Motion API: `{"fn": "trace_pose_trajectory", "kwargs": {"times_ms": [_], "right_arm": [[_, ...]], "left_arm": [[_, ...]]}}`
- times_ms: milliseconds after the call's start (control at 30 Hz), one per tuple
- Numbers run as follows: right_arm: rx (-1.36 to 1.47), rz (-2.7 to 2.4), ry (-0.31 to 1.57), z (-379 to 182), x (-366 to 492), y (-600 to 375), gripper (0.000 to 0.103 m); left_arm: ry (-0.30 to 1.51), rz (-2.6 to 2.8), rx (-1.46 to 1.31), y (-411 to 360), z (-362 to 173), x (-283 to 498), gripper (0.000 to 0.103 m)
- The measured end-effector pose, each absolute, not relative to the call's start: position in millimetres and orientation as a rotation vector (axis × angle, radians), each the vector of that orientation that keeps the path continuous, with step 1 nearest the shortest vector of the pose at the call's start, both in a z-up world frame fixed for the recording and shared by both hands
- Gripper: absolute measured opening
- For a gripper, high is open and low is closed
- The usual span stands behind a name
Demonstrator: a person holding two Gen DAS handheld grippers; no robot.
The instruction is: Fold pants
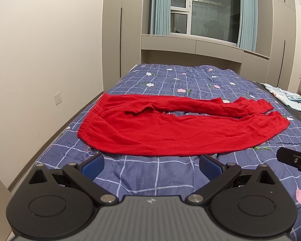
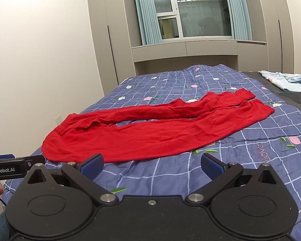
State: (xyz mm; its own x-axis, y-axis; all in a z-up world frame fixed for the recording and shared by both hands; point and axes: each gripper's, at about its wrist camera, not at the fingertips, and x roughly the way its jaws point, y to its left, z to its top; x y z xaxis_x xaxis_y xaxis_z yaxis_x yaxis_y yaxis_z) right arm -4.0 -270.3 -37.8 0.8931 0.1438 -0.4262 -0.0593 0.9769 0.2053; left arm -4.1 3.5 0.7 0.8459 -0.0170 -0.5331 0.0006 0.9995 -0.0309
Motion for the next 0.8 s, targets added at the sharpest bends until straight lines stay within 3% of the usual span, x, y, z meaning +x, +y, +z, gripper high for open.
{"fn": "trace_pose_trajectory", "kwargs": {"times_ms": [800], "right_arm": [[0.175,0.099,0.484,-40.7,-2.4,-267.3,0.103]], "left_arm": [[0.605,-0.012,-0.05,5.7,-6.5,-1.8,0.103]]}}
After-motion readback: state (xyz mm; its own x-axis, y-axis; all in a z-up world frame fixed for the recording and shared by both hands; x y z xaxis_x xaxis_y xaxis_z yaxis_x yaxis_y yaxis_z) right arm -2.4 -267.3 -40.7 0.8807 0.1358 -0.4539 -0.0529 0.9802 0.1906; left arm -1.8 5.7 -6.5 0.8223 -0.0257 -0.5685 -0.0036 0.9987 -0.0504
